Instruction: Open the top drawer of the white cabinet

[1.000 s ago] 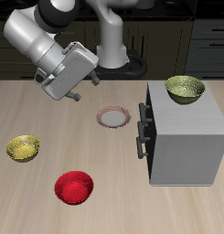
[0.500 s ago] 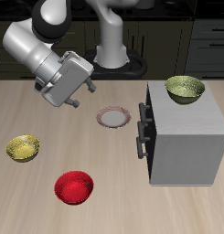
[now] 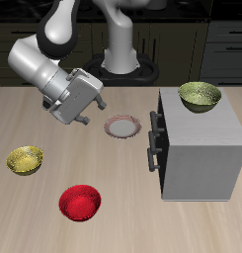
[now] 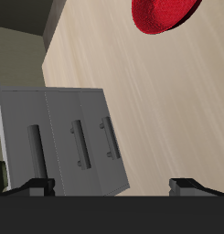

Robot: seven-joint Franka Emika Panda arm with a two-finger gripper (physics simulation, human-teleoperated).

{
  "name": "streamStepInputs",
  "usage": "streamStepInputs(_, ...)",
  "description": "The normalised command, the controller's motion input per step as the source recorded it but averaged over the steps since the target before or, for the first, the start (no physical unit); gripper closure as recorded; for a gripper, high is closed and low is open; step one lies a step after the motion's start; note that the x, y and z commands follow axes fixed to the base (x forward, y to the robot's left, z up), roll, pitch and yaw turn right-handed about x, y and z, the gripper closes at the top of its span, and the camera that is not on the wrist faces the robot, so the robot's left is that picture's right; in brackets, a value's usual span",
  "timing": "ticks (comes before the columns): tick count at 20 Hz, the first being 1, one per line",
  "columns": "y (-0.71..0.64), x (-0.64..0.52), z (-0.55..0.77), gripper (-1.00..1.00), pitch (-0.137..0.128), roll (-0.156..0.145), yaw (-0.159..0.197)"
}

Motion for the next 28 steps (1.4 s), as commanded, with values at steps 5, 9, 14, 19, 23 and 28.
streamStepInputs(5,0.16,0.02,-0.33,-1.0,0.072,0.038,0.053)
streamStepInputs(9,0.28,0.0,-0.06,-1.0,-0.006,0.092,-0.004)
streamStepInputs(14,0.28,-0.03,0.05,-1.0,-0.039,0.105,-0.017)
streamStepInputs(19,0.21,-0.03,0.08,-1.0,-0.052,0.117,-0.037)
streamStepInputs(23,0.18,0.06,-0.03,-1.0,-0.011,0.069,-0.055)
streamStepInputs(28,0.19,0.03,0.0,-1.0,-0.005,0.05,0.009)
